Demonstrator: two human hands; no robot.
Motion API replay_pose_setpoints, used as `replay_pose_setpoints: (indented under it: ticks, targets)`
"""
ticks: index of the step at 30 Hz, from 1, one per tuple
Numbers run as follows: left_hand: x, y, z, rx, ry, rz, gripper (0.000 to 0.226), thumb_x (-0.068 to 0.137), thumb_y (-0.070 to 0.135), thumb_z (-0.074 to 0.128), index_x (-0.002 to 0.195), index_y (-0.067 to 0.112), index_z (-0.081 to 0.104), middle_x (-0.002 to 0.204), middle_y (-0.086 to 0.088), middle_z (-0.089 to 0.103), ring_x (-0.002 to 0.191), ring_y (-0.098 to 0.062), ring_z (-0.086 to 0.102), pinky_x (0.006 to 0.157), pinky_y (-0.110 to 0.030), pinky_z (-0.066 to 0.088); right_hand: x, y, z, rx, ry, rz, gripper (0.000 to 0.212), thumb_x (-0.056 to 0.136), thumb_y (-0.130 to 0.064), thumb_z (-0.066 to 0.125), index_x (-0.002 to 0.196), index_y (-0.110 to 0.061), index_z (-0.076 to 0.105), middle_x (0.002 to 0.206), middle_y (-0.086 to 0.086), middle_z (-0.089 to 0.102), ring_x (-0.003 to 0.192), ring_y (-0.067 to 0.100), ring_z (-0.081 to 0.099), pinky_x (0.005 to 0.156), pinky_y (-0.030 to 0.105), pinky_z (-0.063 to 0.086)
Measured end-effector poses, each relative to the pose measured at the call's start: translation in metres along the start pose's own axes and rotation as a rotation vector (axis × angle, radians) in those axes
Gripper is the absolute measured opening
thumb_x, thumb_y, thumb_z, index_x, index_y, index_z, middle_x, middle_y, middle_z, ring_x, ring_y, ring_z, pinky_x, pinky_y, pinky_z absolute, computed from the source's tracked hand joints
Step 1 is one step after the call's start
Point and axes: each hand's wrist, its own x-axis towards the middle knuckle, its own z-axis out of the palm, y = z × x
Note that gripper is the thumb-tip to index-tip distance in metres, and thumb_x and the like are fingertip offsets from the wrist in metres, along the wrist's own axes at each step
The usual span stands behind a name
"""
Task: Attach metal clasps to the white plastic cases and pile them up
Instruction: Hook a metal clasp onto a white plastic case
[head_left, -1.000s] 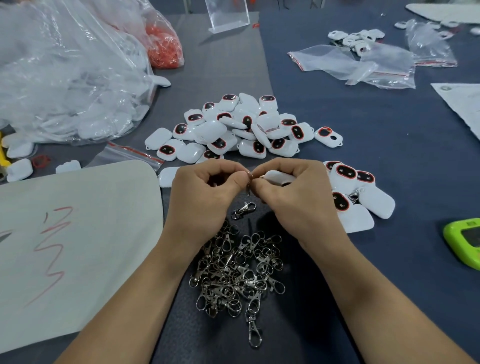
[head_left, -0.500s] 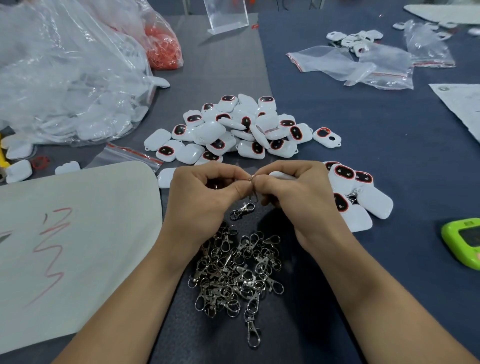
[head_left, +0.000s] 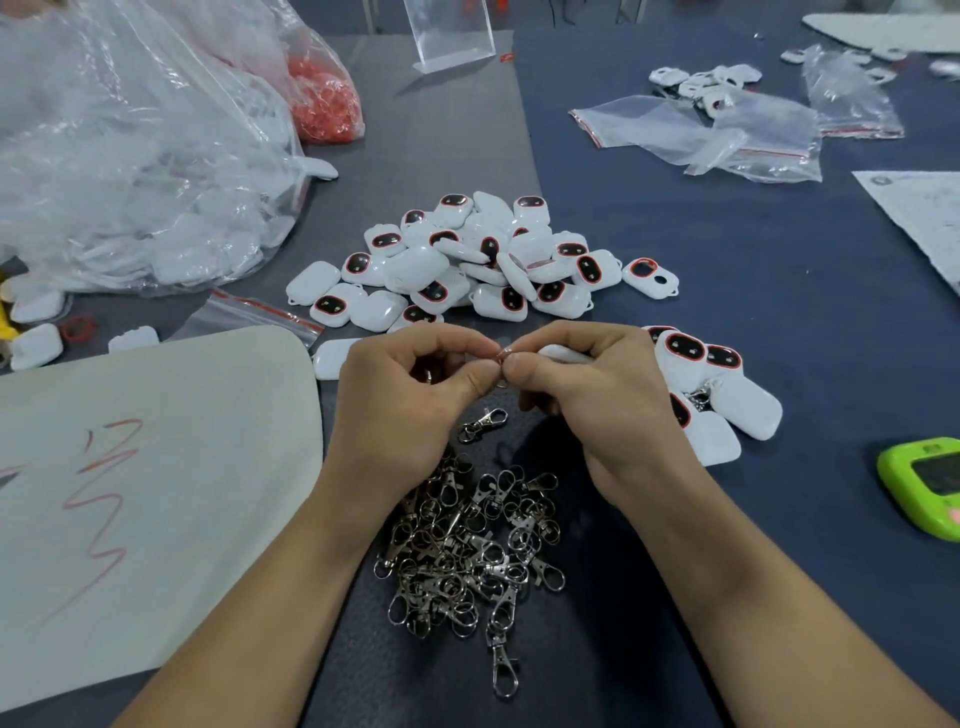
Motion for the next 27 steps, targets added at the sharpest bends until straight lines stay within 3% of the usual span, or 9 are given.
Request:
replay_pose_setpoints:
  ticks: [4, 6, 11, 13, 15, 19, 21, 24, 27]
  targets:
    - [-0.0002, 0.0014, -0.0013, 0.005, -0.006, -0.004, 0.021, 0.076, 0.004, 0.085, 0.079, 0.024, 0.078, 0.07, 0.001, 0.072, 0.062, -0.006, 0.059, 0.061, -0.022, 0.048, -0.0002, -0.001, -0.0013, -0.057, -0.028, 0.003, 0.018, 0.078, 0.002, 0.08, 0.068, -0.014, 0.079, 0.059, 0.002, 0.069, 0.055, 0.011, 0.06, 0.053, 0.019, 0.048]
    - [-0.0006, 0.0018, -0.0001, 0.044, 0.0, 0.001, 0.023, 0.077, 0.004, 0.083, 0.077, 0.026, 0.076, 0.068, 0.005, 0.069, 0.06, -0.001, 0.055, 0.059, -0.015, 0.045, -0.0006, 0.0005, -0.0026, -0.184, 0.019, -0.056, 0.014, 0.077, -0.005, 0.082, 0.072, -0.018, 0.08, 0.064, -0.001, 0.073, 0.06, 0.009, 0.065, 0.059, 0.022, 0.053]
    - [-0.0032, 0.0001, 0.0024, 0.13, -0.02, 0.044, 0.025, 0.078, 0.003, 0.081, 0.076, 0.028, 0.074, 0.065, 0.005, 0.063, 0.058, -0.001, 0.052, 0.058, -0.009, 0.038, -0.0036, 0.0041, -0.0012, -0.467, 0.113, -0.215, 0.016, 0.077, -0.016, 0.082, 0.07, -0.03, 0.078, 0.064, -0.016, 0.072, 0.061, 0.001, 0.067, 0.054, 0.011, 0.046]
    - [-0.0029, -0.0007, 0.0018, 0.103, -0.015, 0.059, 0.023, 0.076, 0.007, 0.081, 0.077, 0.029, 0.075, 0.065, 0.003, 0.064, 0.057, -0.005, 0.051, 0.056, -0.016, 0.042, -0.0028, 0.0046, -0.0003, -0.405, 0.102, -0.163, 0.016, 0.076, -0.013, 0.081, 0.07, -0.028, 0.079, 0.064, -0.011, 0.073, 0.061, 0.004, 0.068, 0.058, 0.02, 0.053]
    - [-0.0019, -0.0012, 0.0009, 0.049, -0.011, 0.056, 0.021, 0.075, 0.01, 0.081, 0.079, 0.029, 0.077, 0.066, -0.003, 0.065, 0.06, -0.019, 0.055, 0.056, -0.024, 0.044, -0.0007, 0.0035, -0.0006, -0.271, 0.064, -0.07, 0.015, 0.075, -0.009, 0.081, 0.072, -0.023, 0.08, 0.064, -0.003, 0.073, 0.061, 0.012, 0.067, 0.062, 0.031, 0.057]
    - [0.0004, -0.0033, -0.0012, -0.064, -0.019, 0.03, 0.022, 0.075, 0.008, 0.082, 0.078, 0.029, 0.079, 0.07, -0.004, 0.072, 0.067, -0.029, 0.061, 0.059, -0.031, 0.048, 0.0006, -0.0017, -0.0033, -0.044, -0.074, 0.056, 0.02, 0.079, 0.005, 0.076, 0.069, -0.013, 0.077, 0.06, 0.002, 0.067, 0.054, 0.01, 0.058, 0.053, 0.02, 0.047]
    - [0.0009, -0.0032, -0.0019, -0.082, -0.03, 0.02, 0.02, 0.073, 0.009, 0.082, 0.076, 0.028, 0.079, 0.071, -0.003, 0.073, 0.066, -0.025, 0.063, 0.061, -0.03, 0.049, 0.0005, -0.0033, -0.0049, -0.006, -0.13, 0.092, 0.021, 0.081, 0.006, 0.073, 0.07, -0.012, 0.076, 0.062, 0.005, 0.065, 0.055, 0.012, 0.056, 0.053, 0.021, 0.045]
    - [0.0001, -0.0011, -0.0027, -0.038, -0.059, 0.06, 0.018, 0.068, 0.01, 0.08, 0.074, 0.026, 0.078, 0.071, 0.003, 0.071, 0.064, -0.008, 0.06, 0.061, -0.02, 0.047, 0.0009, -0.0041, -0.0067, -0.037, -0.175, 0.099, 0.017, 0.083, 0.006, 0.071, 0.074, -0.008, 0.075, 0.066, 0.012, 0.063, 0.058, 0.019, 0.054, 0.056, 0.027, 0.045]
    - [-0.0009, 0.0008, -0.0028, 0.019, -0.07, 0.079, 0.018, 0.066, 0.007, 0.076, 0.07, 0.025, 0.077, 0.068, 0.006, 0.067, 0.06, -0.004, 0.057, 0.059, -0.018, 0.045, 0.0009, -0.0035, -0.007, -0.077, -0.196, 0.075, 0.018, 0.083, 0.007, 0.069, 0.074, -0.007, 0.075, 0.064, 0.012, 0.062, 0.059, 0.019, 0.054, 0.055, 0.025, 0.046]
